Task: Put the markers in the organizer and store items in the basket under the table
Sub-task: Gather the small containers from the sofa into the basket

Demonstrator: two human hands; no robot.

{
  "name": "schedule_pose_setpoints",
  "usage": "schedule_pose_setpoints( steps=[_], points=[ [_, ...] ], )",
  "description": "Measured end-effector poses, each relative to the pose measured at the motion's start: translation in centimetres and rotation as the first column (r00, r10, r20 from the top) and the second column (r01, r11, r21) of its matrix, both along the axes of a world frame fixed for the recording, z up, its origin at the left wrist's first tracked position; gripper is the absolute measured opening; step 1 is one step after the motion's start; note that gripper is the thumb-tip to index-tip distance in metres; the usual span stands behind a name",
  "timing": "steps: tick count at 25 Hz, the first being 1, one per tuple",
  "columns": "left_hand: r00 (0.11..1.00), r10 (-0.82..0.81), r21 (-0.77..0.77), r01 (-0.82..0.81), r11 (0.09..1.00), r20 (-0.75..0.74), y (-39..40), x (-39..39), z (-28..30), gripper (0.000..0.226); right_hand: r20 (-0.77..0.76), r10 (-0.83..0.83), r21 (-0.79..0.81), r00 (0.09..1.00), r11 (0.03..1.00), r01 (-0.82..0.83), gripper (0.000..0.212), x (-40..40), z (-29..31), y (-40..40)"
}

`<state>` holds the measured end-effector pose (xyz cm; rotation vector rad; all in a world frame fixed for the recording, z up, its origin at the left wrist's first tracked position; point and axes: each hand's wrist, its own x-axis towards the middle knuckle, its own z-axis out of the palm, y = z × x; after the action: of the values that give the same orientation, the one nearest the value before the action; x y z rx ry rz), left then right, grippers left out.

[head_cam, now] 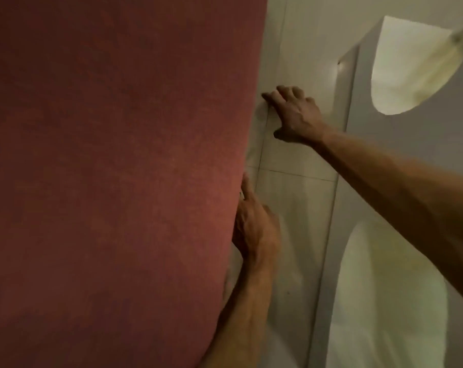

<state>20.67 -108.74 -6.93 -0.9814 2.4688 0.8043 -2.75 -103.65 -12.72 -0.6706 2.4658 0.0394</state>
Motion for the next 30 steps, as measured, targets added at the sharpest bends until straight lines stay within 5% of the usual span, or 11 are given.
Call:
schedule_pose_setpoints(
  steps=[4, 7, 13, 16, 18, 19, 20, 21, 22, 26, 30],
  points=[
    [0.992, 0.122, 0.068, -0.119, 0.991, -0.039, 0.6, -0.1, -4.7, 0.068, -0.022, -0.051, 0.065, 0.998, 0.997, 0.052, 0.098, -4.6, -5.9, -1.1],
    [0.998, 0.009, -0.008, -0.010, 1.000, -0.063, 1.7, 1.4, -8.0, 0.075, 0.100, -0.160, 0.066, 0.982, 0.986, 0.154, 0.091, -5.0, -9.3, 0.5],
    [0.999, 0.043, 0.077, -0.045, 0.996, 0.032, 0.3, 6.5, -10.3, 0.065, -0.220, -0.063, 0.052, 0.973, 0.996, 0.076, 0.038, 3.8, -10.1, 6.8],
    [1.000, -0.003, 0.096, 0.000, 0.995, 0.026, 0.4, 6.3, -8.2, 0.060, -0.109, -0.325, -0.106, 0.940, 0.944, 0.314, 0.040, 9.0, -8.9, 10.2],
    [1.000, -0.030, 0.089, 0.030, 0.996, 0.005, 0.0, 5.6, -6.1, 0.056, 0.134, -0.647, -0.246, 0.750, 0.712, 0.658, 0.043, 12.3, -6.1, 10.5],
    [0.999, -0.053, 0.078, 0.052, 0.996, 0.008, -0.1, 5.4, -4.5, 0.055, 0.309, -0.783, -0.313, 0.540, 0.452, 0.835, 0.043, 13.5, -3.2, 10.4],
    [0.996, -0.083, 0.048, 0.082, 0.995, 0.025, -0.4, 5.4, -3.0, 0.053, 0.534, -0.812, -0.333, 0.236, 0.055, 0.941, 0.044, 14.3, 0.2, 10.0],
    [0.992, -0.117, 0.015, 0.116, 0.993, 0.043, -0.4, 5.5, -1.2, 0.050, 0.728, -0.682, -0.227, -0.062, -0.326, 0.918, 0.044, 15.0, 4.2, 10.2],
    [0.989, -0.134, -0.008, 0.135, 0.991, 0.057, -0.5, 5.7, 0.6, 0.047, 0.851, -0.465, -0.058, -0.244, -0.544, 0.837, 0.041, 15.9, 8.0, 10.9],
    [0.972, -0.226, 0.041, 0.223, 0.974, 0.063, 2.5, 6.2, 10.3, 0.039, 0.972, 0.016, 0.194, -0.234, -0.612, 0.766, 0.039, 19.3, 24.3, 17.3],
    [0.960, -0.277, 0.011, 0.277, 0.961, 0.026, 8.2, 6.3, 18.1, 0.037, 0.926, 0.373, 0.306, -0.057, -0.655, 0.690, 0.031, 22.8, 34.5, 27.2]
  ],
)
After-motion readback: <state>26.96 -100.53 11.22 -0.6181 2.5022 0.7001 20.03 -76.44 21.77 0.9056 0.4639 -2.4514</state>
